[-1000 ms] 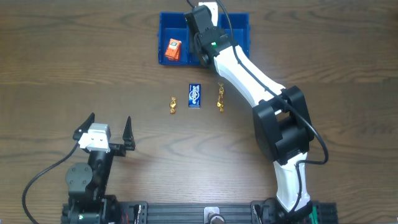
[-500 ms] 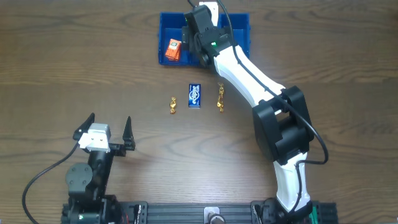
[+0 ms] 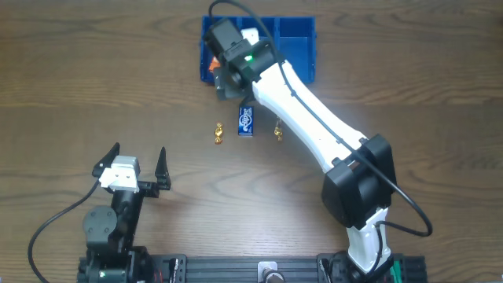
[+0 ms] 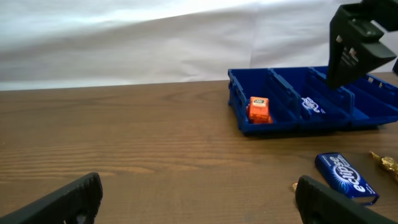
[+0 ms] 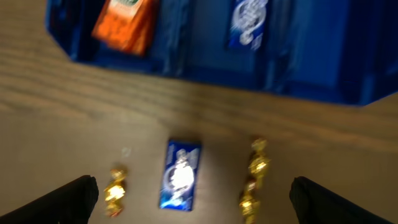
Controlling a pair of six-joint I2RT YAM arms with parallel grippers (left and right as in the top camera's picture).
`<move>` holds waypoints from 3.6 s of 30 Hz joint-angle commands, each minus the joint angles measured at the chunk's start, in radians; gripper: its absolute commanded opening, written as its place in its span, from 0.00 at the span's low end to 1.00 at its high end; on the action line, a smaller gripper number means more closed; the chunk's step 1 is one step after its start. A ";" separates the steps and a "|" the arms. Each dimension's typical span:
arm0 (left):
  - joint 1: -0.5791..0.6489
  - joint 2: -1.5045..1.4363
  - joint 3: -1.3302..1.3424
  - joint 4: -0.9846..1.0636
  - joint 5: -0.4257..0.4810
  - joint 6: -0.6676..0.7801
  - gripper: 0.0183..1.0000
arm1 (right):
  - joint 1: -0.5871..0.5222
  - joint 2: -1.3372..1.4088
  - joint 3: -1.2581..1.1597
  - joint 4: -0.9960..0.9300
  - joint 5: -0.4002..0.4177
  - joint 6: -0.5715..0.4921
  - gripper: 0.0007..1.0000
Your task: Sort Candies Into Trays
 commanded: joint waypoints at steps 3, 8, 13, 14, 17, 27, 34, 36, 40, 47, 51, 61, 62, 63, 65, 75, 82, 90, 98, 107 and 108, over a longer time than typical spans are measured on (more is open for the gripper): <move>0.004 -0.006 -0.019 -0.033 0.025 0.003 1.00 | -0.006 0.057 -0.136 0.025 -0.070 0.123 1.00; 0.004 -0.006 -0.019 -0.033 0.025 0.003 1.00 | -0.006 0.109 -0.185 0.086 -0.109 0.122 1.00; 0.004 -0.006 -0.019 -0.033 0.025 0.003 1.00 | -0.005 0.174 -0.195 0.119 -0.127 0.123 1.00; 0.004 -0.006 -0.019 -0.033 0.025 0.003 1.00 | -0.005 0.182 -0.195 0.122 -0.130 0.123 1.00; 0.004 -0.006 -0.019 -0.033 0.025 0.003 1.00 | -0.004 0.204 -0.195 0.135 -0.140 0.123 1.00; 0.004 -0.006 -0.019 -0.033 0.025 0.003 1.00 | -0.004 0.211 -0.195 0.150 -0.140 0.127 0.51; 0.004 -0.006 -0.019 -0.033 0.025 0.003 1.00 | -0.004 0.211 -0.195 0.169 -0.156 0.126 0.12; 0.004 -0.006 -0.019 -0.033 0.025 0.003 1.00 | -0.004 0.210 -0.195 0.169 -0.156 0.126 0.04; 0.004 -0.006 -0.019 -0.033 0.025 0.003 1.00 | -0.009 0.172 -0.182 0.167 -0.150 0.125 0.04; 0.004 -0.006 -0.019 -0.033 0.025 0.003 1.00 | -0.031 0.021 0.025 0.109 0.028 0.058 0.04; 0.004 -0.006 -0.019 -0.033 0.025 0.003 1.00 | -0.077 0.020 0.201 0.139 0.120 -0.063 0.04; 0.004 -0.006 -0.019 -0.034 0.025 0.003 1.00 | -0.186 0.093 0.209 0.295 0.073 -0.145 0.04; 0.004 -0.006 -0.019 -0.033 0.025 0.003 1.00 | -0.189 0.110 0.209 0.294 0.058 -0.145 0.04; 0.004 -0.006 -0.019 -0.033 0.025 0.003 1.00 | -0.190 0.125 0.209 0.293 0.050 -0.145 0.04; 0.004 -0.006 -0.019 -0.033 0.025 0.003 1.00 | -0.193 0.159 0.209 0.291 0.038 -0.143 0.04; 0.004 -0.006 -0.019 -0.033 0.025 0.003 1.00 | -0.200 0.256 0.207 0.293 0.028 -0.137 0.04; 0.004 -0.006 -0.019 -0.033 0.025 0.003 1.00 | -0.200 0.257 0.202 0.283 0.029 -0.137 0.18; 0.004 -0.006 -0.019 -0.033 0.025 0.003 1.00 | -0.200 0.258 0.202 0.283 0.029 -0.137 1.00; 0.004 -0.006 -0.019 -0.033 0.025 0.003 1.00 | -0.200 0.256 0.217 0.245 0.028 -0.136 1.00; 0.004 -0.006 -0.019 -0.034 0.025 0.003 1.00 | -0.087 0.119 0.298 -0.027 0.028 -0.061 1.00; 0.004 -0.006 -0.019 -0.034 0.025 0.003 1.00 | -0.064 0.111 0.298 -0.072 0.028 -0.030 1.00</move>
